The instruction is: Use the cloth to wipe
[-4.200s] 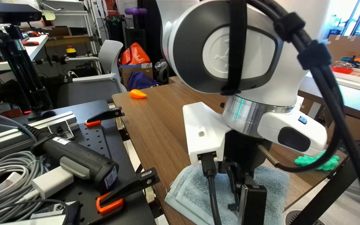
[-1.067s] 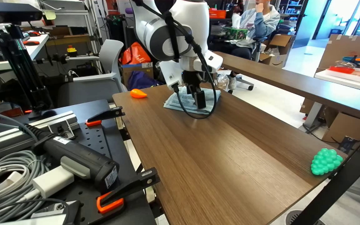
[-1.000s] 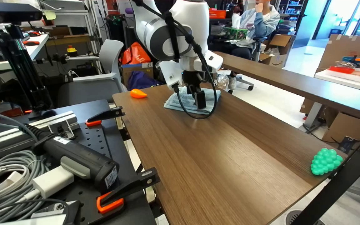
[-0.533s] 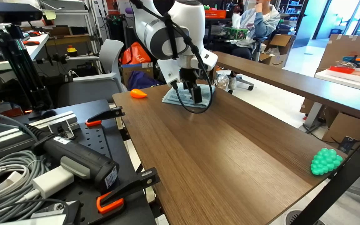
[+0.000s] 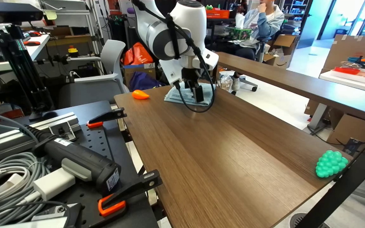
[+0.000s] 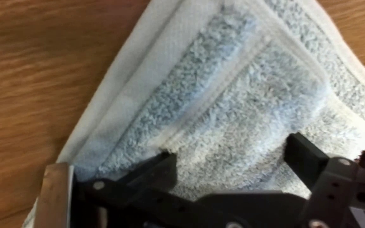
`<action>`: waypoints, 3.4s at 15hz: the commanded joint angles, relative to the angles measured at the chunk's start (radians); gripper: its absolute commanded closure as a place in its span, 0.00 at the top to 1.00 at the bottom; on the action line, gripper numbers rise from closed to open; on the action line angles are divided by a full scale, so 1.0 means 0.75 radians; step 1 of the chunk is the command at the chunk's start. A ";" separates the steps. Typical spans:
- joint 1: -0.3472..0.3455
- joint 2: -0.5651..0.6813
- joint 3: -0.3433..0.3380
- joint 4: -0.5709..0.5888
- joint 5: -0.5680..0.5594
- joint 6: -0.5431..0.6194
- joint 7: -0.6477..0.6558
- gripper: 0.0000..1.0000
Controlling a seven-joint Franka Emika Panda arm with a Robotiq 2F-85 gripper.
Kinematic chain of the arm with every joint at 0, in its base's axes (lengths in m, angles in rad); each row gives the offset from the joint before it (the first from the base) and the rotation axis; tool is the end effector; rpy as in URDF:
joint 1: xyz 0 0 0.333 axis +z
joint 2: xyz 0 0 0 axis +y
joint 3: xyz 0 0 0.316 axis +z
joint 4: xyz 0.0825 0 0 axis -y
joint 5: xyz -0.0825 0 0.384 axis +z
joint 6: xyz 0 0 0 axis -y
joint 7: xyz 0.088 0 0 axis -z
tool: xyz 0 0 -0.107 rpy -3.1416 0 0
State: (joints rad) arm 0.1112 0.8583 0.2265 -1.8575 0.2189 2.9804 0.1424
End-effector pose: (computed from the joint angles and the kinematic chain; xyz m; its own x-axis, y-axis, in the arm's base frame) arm 0.6129 0.1910 0.0897 0.9725 -0.1419 0.1849 -0.0849 -0.9545 -0.2859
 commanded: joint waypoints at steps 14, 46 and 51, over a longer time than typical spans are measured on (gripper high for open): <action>-0.392 -0.296 -0.006 -0.454 -0.028 -0.053 -0.271 1.00; -0.202 -0.347 -0.342 -0.494 -0.072 -0.094 -0.034 1.00; -0.197 -0.379 -0.358 -0.551 -0.091 -0.081 -0.034 1.00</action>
State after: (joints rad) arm -0.0328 0.5750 -0.0448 -2.2715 0.1597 2.9216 0.1095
